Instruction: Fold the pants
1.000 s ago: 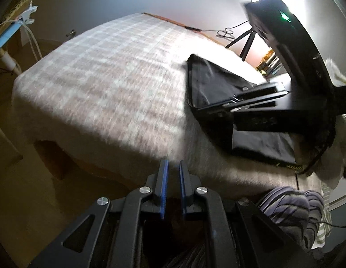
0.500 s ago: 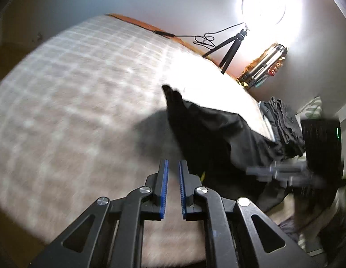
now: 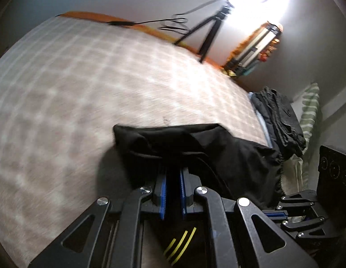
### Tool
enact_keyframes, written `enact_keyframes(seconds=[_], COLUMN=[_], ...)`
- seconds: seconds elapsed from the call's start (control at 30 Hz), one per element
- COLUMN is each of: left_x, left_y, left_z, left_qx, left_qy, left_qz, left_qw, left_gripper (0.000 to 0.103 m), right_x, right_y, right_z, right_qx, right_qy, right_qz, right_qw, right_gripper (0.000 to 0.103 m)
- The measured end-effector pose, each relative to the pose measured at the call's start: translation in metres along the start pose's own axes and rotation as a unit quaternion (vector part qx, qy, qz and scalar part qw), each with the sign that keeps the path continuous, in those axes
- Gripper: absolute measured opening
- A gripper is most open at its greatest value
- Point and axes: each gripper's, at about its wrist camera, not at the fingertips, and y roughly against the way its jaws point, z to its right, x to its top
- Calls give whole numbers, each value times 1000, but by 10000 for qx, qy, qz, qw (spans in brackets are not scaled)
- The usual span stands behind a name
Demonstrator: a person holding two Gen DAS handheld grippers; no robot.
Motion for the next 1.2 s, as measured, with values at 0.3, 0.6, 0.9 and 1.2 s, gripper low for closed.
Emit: enact_keyframes(seconds=[0.3, 0.6, 0.9, 1.2], left_x=[-18, -77, -92, -101], left_y=[-39, -46, -49, -44], left_z=[91, 132, 133, 150], left_qx=[-498, -217, 3, 76], left_qy=[-1101, -2253, -2710, -3000], left_qz=[-648, -1405, -1423, -1488], left_qw=[9906, 9639, 9520, 9422], left_gripper=[7, 7, 7, 7], right_x=[-63, -71, -19, 26], right_y=[49, 24, 30, -14], right_z=[69, 90, 120, 144], right_qx=[-398, 370, 364, 378], right_qy=[-722, -856, -1016, -1257], right_qz=[95, -307, 149, 139], right_qw=[9965, 9952, 9940, 9913], right_gripper=[6, 6, 40, 40])
